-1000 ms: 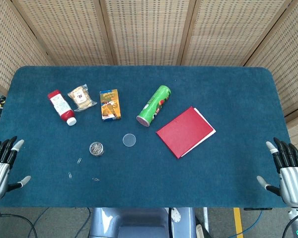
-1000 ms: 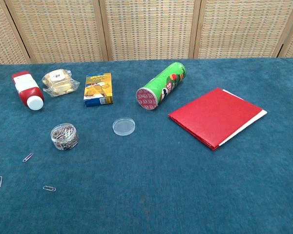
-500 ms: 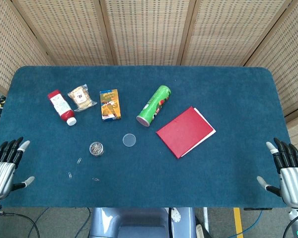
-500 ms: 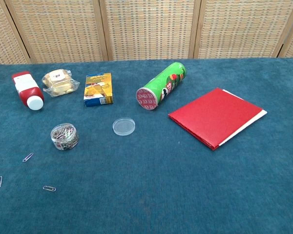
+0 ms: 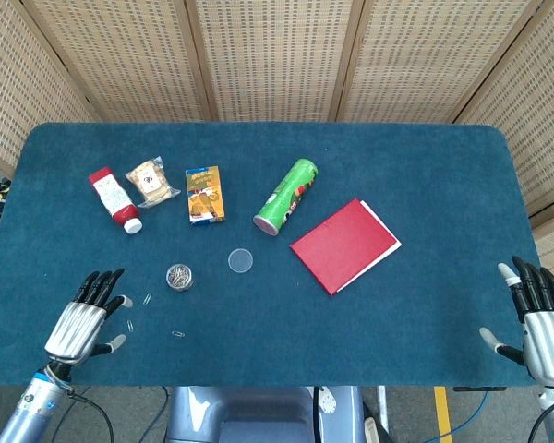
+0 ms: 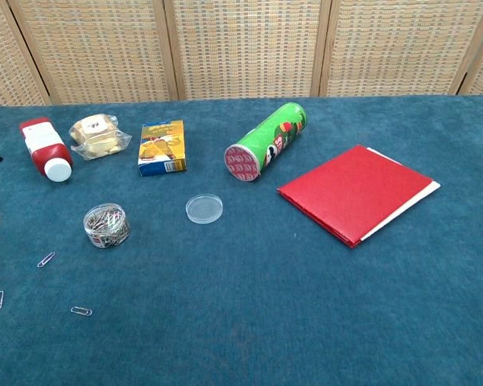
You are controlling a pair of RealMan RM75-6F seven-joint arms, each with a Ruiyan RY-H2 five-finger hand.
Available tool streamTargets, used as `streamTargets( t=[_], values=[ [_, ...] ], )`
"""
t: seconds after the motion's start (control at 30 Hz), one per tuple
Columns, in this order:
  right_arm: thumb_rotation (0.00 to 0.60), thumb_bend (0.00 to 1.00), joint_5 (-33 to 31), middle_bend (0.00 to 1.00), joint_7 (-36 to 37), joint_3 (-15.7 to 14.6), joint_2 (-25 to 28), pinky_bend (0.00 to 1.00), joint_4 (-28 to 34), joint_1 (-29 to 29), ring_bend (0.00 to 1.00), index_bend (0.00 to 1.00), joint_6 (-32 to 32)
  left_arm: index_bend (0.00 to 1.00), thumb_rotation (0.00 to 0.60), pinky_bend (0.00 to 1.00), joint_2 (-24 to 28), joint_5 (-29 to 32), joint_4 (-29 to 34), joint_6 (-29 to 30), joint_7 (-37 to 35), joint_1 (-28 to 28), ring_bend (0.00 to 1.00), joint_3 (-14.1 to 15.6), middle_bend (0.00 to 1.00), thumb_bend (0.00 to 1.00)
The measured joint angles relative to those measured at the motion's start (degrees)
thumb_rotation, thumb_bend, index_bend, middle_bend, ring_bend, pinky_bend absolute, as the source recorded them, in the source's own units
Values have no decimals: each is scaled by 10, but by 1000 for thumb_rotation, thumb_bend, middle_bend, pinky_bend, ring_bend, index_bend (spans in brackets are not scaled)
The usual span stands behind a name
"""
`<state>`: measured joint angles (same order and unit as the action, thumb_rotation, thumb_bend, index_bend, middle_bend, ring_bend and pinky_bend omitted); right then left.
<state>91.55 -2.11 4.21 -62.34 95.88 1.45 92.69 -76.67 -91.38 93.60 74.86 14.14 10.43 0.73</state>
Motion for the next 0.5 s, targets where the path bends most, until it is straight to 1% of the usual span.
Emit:
streamTargets(
  t=[0.17, 0.3, 0.5],
  values=[
    [600, 0, 0, 0, 0, -1, -1, 0, -1, 1, 0, 56, -3, 403, 600, 0, -49, 26, -10, -31, 41, 13, 0, -5, 0, 215],
    [600, 0, -2, 0, -1, -1, -1, 0, -2, 2, 0, 56, -6, 418, 600, 0, -78, 23, -34, -61, 90, 34, 0, -1, 0, 221],
    [600, 0, -4, 0, -3, -1, -2, 0, -1, 3, 0, 56, -10, 428, 600, 0, -110, 18, -64, -105, 130, 68, 0, 3, 0, 263]
  ],
)
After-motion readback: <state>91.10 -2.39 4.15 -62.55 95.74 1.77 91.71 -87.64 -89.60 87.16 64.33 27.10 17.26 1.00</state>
